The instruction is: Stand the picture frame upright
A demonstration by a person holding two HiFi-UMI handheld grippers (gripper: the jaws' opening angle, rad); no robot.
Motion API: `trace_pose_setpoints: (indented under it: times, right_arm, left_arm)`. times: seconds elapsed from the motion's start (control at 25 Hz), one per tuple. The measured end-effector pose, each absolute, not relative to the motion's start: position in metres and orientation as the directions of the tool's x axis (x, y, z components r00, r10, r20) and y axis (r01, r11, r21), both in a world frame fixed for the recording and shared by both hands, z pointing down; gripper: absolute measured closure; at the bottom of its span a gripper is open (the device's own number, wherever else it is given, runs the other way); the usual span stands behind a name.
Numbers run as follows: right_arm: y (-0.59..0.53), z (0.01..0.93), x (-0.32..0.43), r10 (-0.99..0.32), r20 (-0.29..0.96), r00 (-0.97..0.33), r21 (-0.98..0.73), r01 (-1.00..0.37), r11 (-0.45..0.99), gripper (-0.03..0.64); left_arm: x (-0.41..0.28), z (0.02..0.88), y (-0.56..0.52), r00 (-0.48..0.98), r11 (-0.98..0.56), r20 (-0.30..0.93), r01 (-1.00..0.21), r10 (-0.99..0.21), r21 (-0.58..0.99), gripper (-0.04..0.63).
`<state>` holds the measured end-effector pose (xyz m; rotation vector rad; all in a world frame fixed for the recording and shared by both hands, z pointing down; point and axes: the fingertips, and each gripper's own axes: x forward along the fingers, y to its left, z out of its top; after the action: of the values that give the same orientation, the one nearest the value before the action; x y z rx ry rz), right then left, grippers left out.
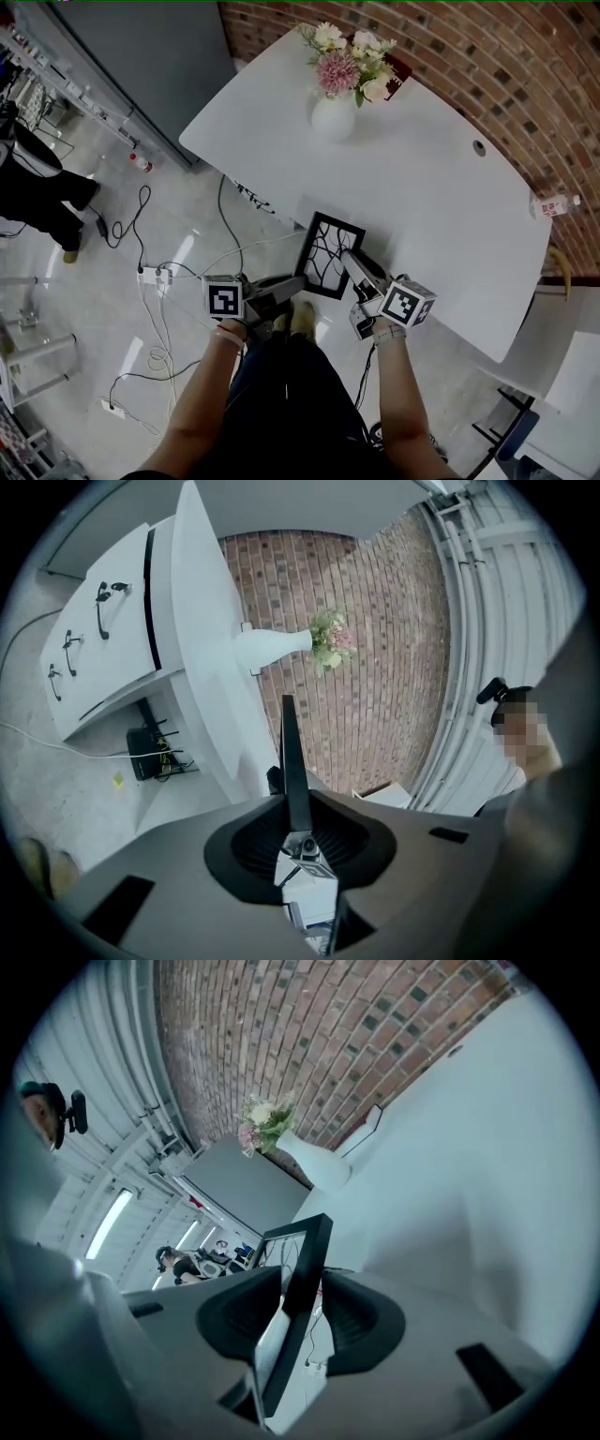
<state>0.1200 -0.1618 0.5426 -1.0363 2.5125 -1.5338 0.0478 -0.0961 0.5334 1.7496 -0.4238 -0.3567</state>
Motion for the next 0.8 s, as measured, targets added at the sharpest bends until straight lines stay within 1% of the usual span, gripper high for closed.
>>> trace_pose_setpoints:
  times: [0.16,0.36,0.64,0.8]
  right_arm:
    - [-0.163,0.537,0.119,-0.531,0.305,-0.791,-0.783,-0.525,0.333,0.483]
    - [-0.166,0.53,0.123,-0.539,0.289,-0.791,-0.765,-0.53,0.367,0.499]
    - [-0.181,0.506,0.121,-0.557,0.226,-0.8,-0.748,-0.508,0.427,0.511]
    - [-0.188,0.495,0.12,-0.558,0.192,-0.807,-0.739,-0.493,0.459,0.515]
  left_arm:
    - [0.045,0.533,-0.098,0.897,-0.264,0.049,-0.181,-0.438,0.947,0.52]
    - [0.044,0.534,-0.098,0.902,-0.294,0.109,-0.248,-0.418,0.923,0.52]
    - [0.04,0.523,-0.118,0.888,-0.369,0.137,-0.317,-0.439,0.874,0.517]
    - [0.045,0.52,-0.125,0.894,-0.394,0.149,-0.329,-0.422,0.858,0.512]
